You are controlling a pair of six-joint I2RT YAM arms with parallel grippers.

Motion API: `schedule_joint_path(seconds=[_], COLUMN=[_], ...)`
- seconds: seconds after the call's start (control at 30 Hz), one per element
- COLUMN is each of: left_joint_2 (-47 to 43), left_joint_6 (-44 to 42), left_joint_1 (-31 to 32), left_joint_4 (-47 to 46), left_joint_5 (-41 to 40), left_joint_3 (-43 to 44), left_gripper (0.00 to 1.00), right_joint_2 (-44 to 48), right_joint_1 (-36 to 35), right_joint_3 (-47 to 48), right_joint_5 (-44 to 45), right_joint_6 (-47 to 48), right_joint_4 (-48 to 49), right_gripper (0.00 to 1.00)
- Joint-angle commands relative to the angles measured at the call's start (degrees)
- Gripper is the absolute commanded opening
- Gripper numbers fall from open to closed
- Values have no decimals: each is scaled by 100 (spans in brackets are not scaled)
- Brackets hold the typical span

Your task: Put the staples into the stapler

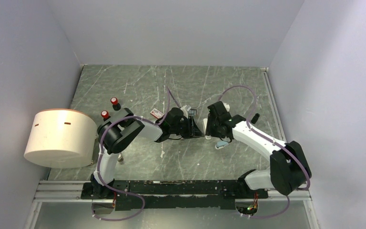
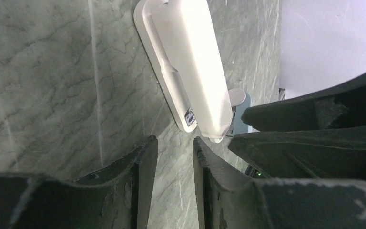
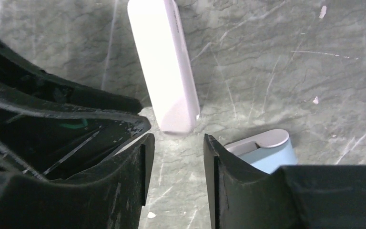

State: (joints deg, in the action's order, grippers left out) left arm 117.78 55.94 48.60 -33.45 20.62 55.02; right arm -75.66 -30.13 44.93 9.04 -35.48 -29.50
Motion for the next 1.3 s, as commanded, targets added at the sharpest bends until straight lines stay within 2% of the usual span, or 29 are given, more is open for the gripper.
schedule_joint_path(seconds=[0.0,0.17,0.33,0.47,0.57,0.67,0.93,1.13,1.27], left_joint_2=[-28,37,72,79,79,79,105,95,155], left_joint_6=[-126,-121,-128,-145,-158,-143,3,-22,12], left_joint_1=[32,32,22,12,4,-12,-23,-20,-17], left_joint_4=[77,56,47,67,75,23,-313,-341,-440], left_joint_5=[-142,-94,-76,-93,-115,-117,-97,-157,-92], left_joint_3=[26,50,70,87,83,47,-137,-226,-272], left_gripper=[40,40,40,39,39,39,37,33,25], right_joint_2=[-361,-520,-584,-619,-630,-540,-105,4,28], right_joint_1=[-15,-24,-37,-46,-54,-54,-61,-55,-60], right_joint_3=[165,129,126,176,205,197,44,79,134], right_joint_5=[234,167,32,37,34,-117,-655,-715,-768], right_joint_6=[384,508,676,722,694,457,-720,-922,-925], right_joint_4=[-80,213,536,564,522,470,363,259,209], right_gripper=[47,46,40,32,22,17,11,7,6])
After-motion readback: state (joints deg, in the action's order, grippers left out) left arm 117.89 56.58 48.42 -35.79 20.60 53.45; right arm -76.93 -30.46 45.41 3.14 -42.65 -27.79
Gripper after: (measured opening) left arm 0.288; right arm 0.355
